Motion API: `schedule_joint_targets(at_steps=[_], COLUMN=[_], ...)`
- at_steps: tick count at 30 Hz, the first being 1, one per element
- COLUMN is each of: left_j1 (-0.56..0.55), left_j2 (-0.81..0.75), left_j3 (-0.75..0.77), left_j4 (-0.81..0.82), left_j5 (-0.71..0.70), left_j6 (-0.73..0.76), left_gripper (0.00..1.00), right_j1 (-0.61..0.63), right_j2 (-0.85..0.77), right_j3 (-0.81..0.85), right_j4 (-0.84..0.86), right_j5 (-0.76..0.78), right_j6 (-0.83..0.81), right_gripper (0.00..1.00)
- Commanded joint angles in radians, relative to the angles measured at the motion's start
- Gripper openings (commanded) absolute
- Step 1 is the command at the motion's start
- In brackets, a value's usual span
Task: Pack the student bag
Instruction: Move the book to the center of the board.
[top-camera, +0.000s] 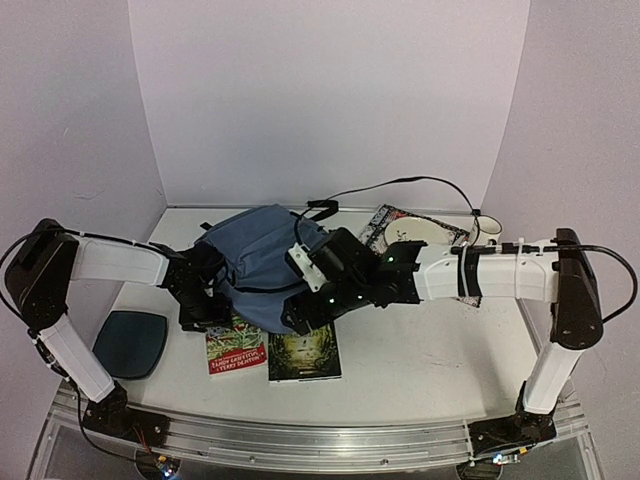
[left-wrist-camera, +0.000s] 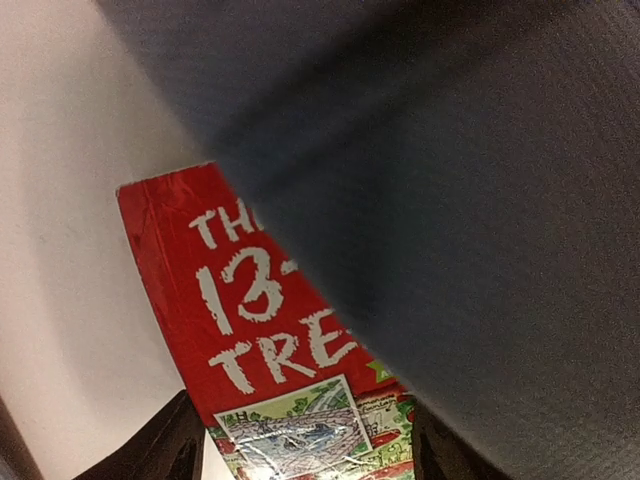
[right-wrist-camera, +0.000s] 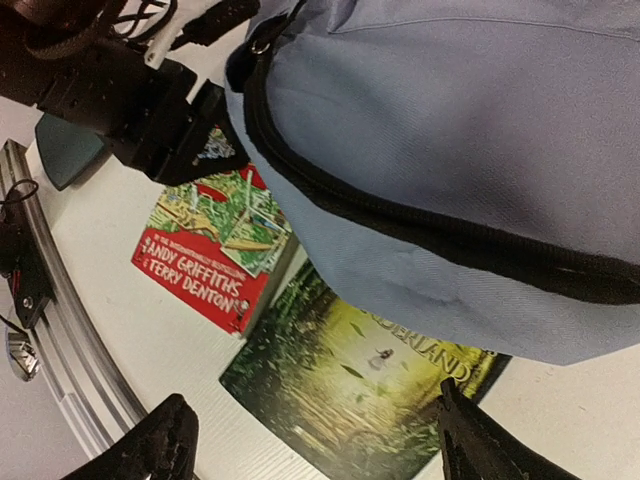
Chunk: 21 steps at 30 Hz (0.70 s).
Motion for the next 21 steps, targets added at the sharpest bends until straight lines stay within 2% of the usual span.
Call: schedule_joint_targets(at_steps=[1, 5, 12, 21], left_j1=[-0.095, -0.196, -0.398, -0.390], left_j2=[0.024, -0.028, -0.001, -0.208], left_j3=[-0.125, -0.175, -0.114, -0.086], left_j4=[-0.031, -0.032, -0.040, -0.057], left_j5=[0.072, 0.085, 0.106, 0.059], left_j6=[-0.088, -0.156, -0.199, -0.274], left_gripper=[0.69, 0.66, 0.64, 0.67], right_j1=[0.014, 0.019, 0.019, 0.018], right_j2=[0.041, 0.064, 0.101, 0.142], right_j3=[0.035, 0.024, 0.002, -0.050], right_j4=[-0.002, -0.002, -0.003, -0.003], right_j5=[-0.064, -0.083, -0.111, -0.099], right_j6=[0.030, 0.060, 0.156, 0.310], right_gripper=[0.82, 0.81, 0.76, 0.71])
